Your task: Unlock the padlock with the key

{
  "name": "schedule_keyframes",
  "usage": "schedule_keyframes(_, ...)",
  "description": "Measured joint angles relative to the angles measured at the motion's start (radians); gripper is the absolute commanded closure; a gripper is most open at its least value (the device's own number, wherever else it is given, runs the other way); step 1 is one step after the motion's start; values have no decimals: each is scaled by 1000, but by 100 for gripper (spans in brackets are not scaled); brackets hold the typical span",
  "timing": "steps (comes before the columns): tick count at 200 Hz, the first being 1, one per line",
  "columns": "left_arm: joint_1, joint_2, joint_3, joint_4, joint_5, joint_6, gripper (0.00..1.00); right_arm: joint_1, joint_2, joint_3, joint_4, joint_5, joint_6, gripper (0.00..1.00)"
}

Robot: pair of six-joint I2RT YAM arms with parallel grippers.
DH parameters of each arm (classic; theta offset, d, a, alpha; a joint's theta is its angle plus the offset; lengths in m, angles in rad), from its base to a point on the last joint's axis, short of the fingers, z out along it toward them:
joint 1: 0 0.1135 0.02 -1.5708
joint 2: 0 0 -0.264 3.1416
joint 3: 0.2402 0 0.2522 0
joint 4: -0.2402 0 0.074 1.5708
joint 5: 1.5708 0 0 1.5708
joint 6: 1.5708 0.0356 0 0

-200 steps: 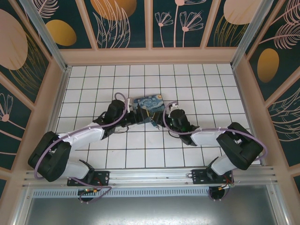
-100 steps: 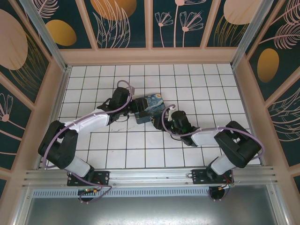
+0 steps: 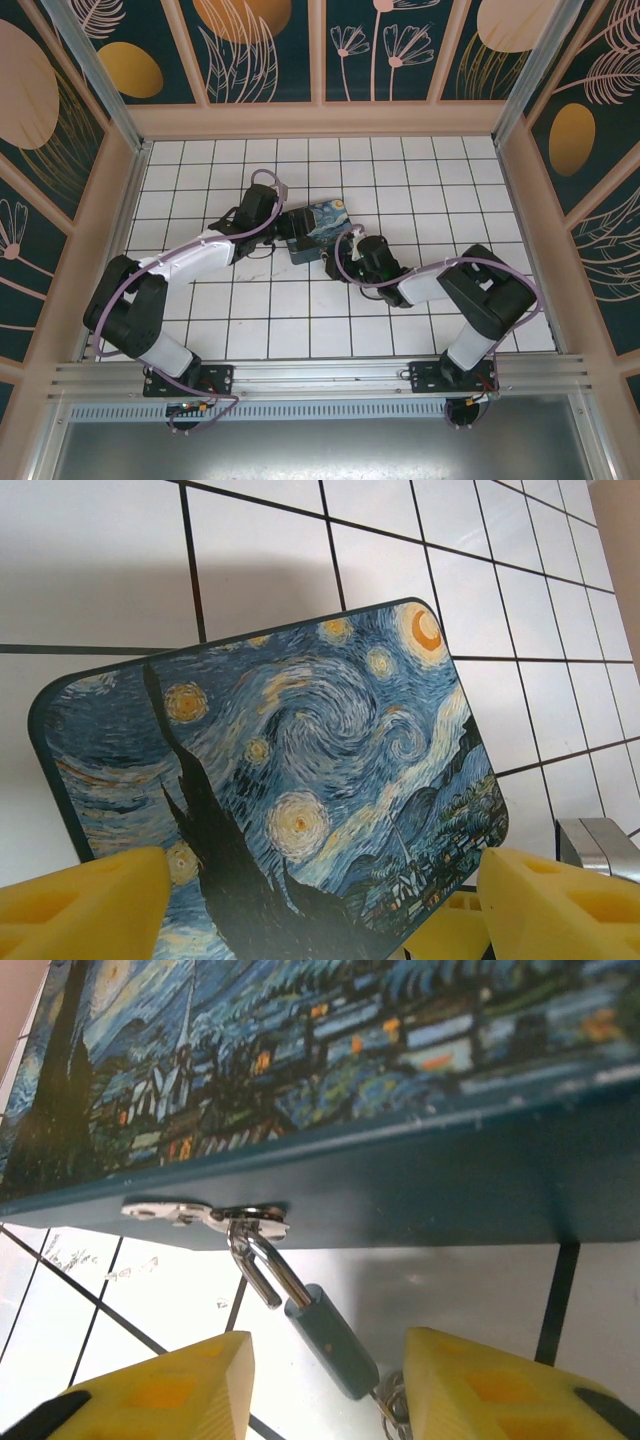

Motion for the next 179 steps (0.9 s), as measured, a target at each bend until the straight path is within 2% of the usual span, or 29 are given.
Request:
schedule_keyframes(19, 0, 2, 0, -1, -1, 0, 19, 0, 18, 16, -2, 0, -4, 70)
schedule_keyframes(56, 2, 2, 0, -5, -13, 8, 19, 1, 28, 26, -8, 1, 7, 100)
schedule_keyframes(111, 5, 10, 44, -53, -80, 63, 19, 3, 0, 0, 0, 18, 86, 100)
schedule_keyframes(179, -6, 82, 50, -102, -169, 126, 20, 35, -86, -40, -11, 108, 318, 100)
